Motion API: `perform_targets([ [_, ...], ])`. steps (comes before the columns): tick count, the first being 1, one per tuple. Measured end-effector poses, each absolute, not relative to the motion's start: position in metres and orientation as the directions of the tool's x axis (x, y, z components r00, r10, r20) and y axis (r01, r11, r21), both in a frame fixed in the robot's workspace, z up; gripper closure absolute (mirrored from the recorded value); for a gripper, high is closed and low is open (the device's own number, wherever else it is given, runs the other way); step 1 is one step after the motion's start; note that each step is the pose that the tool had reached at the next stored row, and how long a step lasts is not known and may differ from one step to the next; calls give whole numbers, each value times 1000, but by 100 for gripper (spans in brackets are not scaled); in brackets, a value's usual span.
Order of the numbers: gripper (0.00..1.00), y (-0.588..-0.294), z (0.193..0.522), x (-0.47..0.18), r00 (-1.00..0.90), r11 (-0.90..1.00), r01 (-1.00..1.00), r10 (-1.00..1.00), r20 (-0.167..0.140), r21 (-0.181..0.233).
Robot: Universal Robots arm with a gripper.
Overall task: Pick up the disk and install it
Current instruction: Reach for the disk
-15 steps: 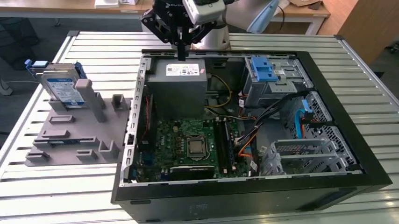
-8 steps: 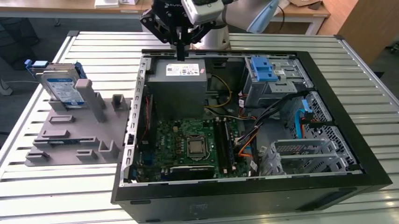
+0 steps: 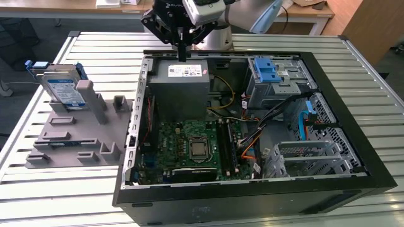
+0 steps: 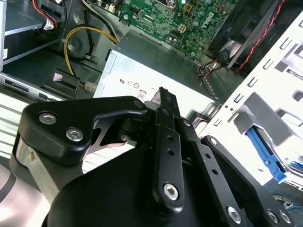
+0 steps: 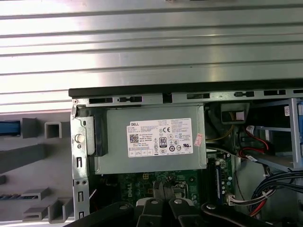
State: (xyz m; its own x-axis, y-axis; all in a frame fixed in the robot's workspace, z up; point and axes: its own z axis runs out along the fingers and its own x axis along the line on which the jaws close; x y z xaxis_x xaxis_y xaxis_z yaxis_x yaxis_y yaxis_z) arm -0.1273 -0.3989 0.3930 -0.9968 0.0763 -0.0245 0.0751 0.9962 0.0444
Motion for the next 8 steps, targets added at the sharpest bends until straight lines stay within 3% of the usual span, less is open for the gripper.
perform_targets([
  [8,89,-399,393,-130,-997,996,75,76,-24,44],
])
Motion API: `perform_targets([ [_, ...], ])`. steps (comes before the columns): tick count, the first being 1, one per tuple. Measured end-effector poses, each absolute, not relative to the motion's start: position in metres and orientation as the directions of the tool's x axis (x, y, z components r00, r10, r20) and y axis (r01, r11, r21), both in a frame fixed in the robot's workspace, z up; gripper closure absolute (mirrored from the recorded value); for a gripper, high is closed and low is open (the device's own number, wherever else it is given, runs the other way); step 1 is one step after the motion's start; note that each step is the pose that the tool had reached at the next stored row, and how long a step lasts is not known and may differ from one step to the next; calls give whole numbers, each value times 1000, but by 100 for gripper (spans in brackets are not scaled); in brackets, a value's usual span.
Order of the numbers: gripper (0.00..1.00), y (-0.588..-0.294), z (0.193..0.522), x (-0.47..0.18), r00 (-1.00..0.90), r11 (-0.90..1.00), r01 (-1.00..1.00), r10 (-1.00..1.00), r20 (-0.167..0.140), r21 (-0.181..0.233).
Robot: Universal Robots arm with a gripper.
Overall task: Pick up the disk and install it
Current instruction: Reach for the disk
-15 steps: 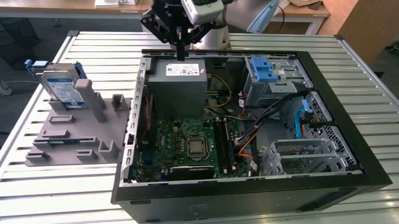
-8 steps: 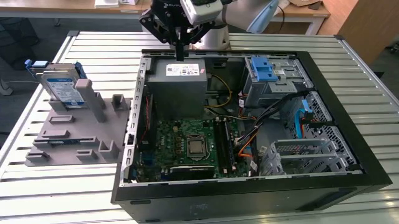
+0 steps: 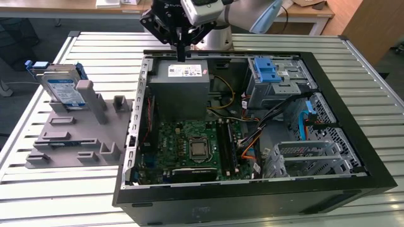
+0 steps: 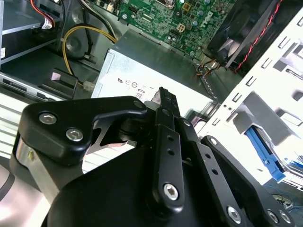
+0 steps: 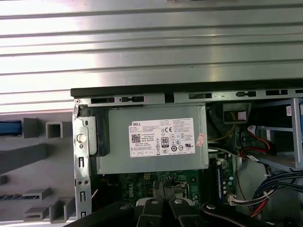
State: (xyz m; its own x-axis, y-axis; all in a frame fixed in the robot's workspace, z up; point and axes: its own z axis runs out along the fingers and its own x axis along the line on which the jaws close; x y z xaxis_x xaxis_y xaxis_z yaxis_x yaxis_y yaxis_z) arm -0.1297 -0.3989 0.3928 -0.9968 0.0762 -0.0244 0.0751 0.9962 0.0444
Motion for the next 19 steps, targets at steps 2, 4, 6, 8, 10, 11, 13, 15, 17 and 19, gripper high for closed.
perform_targets([
  [2,89,-399,393,-130,-997,996,75,76,-24,44],
  [4,89,-399,393,-131,-997,996,75,76,-24,44],
  [6,89,-399,393,-131,-997,996,75,76,-24,44],
  [8,89,-399,393,-132,-997,996,75,76,-24,44],
  [10,89,-399,393,-133,-997,996,75,76,-24,44],
  [11,89,-399,392,-133,-997,996,75,76,-24,44],
  [13,89,-399,392,-134,-997,996,75,76,-24,44],
  [15,89,-399,392,-135,-997,996,75,76,-24,44],
  [17,89,-399,392,-136,-997,996,75,76,-24,44],
  [19,89,-399,392,-137,-997,996,75,76,-24,44],
])
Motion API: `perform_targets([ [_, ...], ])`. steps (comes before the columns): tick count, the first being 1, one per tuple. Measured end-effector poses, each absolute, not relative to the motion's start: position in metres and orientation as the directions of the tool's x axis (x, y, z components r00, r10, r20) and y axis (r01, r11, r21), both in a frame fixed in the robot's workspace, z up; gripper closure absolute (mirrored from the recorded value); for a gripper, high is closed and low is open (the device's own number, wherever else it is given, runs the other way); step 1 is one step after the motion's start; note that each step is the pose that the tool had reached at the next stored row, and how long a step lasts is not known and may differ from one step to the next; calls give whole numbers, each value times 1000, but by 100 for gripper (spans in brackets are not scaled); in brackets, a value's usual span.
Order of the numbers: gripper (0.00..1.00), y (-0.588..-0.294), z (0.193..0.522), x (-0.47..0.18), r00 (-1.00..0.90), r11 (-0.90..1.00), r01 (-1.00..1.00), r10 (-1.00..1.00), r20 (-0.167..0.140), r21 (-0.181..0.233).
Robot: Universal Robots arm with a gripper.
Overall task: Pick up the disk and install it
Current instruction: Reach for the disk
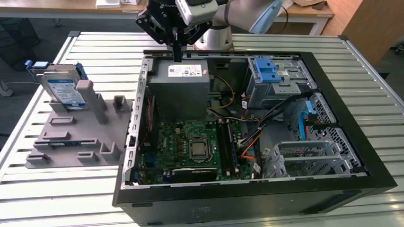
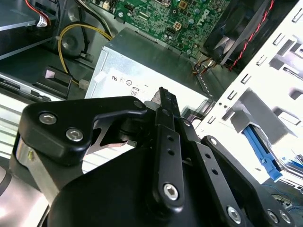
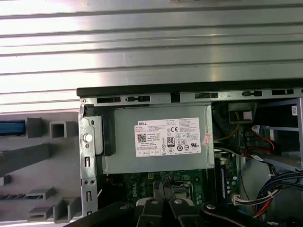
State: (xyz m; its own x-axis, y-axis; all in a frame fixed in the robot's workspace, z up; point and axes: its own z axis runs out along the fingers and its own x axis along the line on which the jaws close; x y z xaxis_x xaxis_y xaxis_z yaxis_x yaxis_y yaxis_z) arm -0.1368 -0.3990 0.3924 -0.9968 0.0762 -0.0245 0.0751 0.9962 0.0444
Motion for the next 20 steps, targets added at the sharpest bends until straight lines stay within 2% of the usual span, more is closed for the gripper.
perform_targets([
  [20,89,-399,392,-147,-997,996,75,76,-24,44],
])
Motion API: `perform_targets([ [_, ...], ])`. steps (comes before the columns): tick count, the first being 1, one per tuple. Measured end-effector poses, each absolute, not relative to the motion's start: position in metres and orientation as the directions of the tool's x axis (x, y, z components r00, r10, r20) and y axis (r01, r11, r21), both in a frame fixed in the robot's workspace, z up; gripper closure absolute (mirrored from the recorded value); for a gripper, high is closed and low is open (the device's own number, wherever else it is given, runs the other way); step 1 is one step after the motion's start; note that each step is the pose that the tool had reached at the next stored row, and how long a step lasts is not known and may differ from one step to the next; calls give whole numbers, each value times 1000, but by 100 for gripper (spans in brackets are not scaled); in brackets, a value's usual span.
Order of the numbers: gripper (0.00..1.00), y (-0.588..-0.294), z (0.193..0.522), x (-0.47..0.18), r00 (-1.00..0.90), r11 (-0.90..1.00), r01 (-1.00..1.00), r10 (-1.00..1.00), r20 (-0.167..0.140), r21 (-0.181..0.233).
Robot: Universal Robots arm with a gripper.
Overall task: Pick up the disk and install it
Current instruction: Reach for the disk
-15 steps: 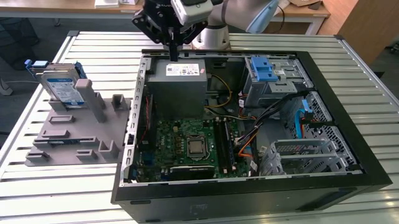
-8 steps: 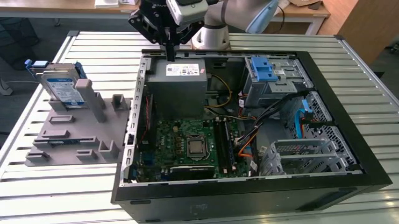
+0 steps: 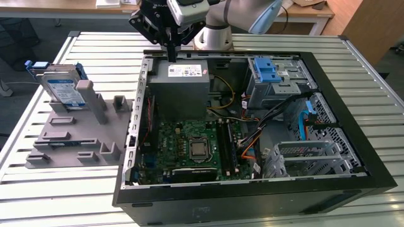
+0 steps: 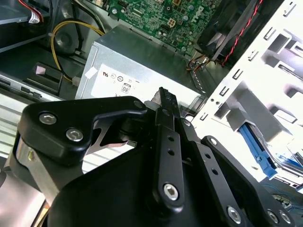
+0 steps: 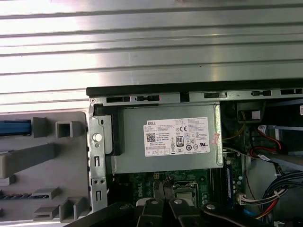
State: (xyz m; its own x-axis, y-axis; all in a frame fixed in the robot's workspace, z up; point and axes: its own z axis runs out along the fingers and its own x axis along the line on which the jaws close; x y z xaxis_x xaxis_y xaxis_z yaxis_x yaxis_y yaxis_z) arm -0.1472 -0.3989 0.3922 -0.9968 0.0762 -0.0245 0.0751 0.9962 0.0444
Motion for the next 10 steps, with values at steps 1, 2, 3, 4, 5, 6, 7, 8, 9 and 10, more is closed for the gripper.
perform_targets([
  [1,89,-399,392,-148,-997,996,75,76,-24,44],
  [2,89,-399,392,-148,-997,996,75,76,-25,44],
  [3,89,-399,392,-149,-997,996,75,76,-24,44],
  [4,89,-399,392,-149,-997,996,75,76,-24,44],
  [5,89,-399,392,-150,-997,996,75,76,-24,44],
  [6,89,-399,392,-151,-997,996,75,76,-24,44],
  [7,89,-399,392,-151,-997,996,75,76,-24,44],
  [8,89,-399,392,-152,-997,996,75,76,-25,44],
  [9,89,-399,392,-153,-997,996,75,76,-24,44],
  [10,89,-399,392,-154,-997,996,75,76,-24,44],
])
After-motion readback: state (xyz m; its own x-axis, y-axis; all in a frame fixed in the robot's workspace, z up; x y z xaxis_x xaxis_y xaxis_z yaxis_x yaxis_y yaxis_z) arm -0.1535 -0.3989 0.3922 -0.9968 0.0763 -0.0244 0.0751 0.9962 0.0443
